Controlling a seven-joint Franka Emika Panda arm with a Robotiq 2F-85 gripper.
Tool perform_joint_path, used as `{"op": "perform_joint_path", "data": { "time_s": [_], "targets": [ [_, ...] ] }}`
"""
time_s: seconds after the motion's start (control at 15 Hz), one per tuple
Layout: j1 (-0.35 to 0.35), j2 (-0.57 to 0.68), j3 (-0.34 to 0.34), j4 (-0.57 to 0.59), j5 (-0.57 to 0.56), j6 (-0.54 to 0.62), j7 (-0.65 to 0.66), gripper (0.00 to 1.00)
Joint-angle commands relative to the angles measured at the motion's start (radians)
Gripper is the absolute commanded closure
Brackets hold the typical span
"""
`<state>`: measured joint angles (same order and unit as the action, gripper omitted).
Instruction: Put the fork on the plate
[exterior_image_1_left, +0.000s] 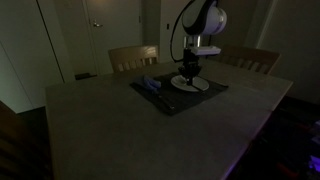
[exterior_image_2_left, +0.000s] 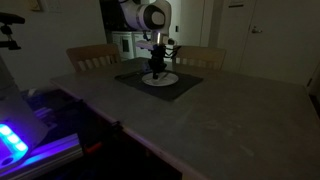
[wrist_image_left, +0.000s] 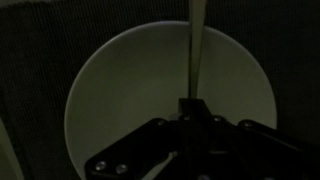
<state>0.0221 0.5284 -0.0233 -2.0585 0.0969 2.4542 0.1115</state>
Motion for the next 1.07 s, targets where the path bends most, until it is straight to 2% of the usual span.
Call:
{"op": "perform_joint_path", "data": {
  "time_s": [0.0,0.2,0.27,0.33,0.6,0.93,1.0],
  "targets": [
    [-0.024,-0.003,0.020,-0.034,0.032,-0.019,-0.012,0.98],
    [-0.029,0.007,0.026,-0.024,0.055,-0.026,-0.021,0.98],
    [-0.030,0.009,0.026,-0.021,0.062,-0.032,-0.020,0.65],
    [-0.029,0.009,0.025,-0.019,0.064,-0.038,-0.020,0.64],
    [-0.022,0.004,0.016,-0.017,0.054,-0.061,-0.011,0.38],
    [0.000,-0.061,-0.015,-0.023,-0.008,-0.102,0.014,0.02],
    [-0.001,-0.085,-0.013,-0.024,-0.018,-0.129,0.007,0.01]
  ]
}}
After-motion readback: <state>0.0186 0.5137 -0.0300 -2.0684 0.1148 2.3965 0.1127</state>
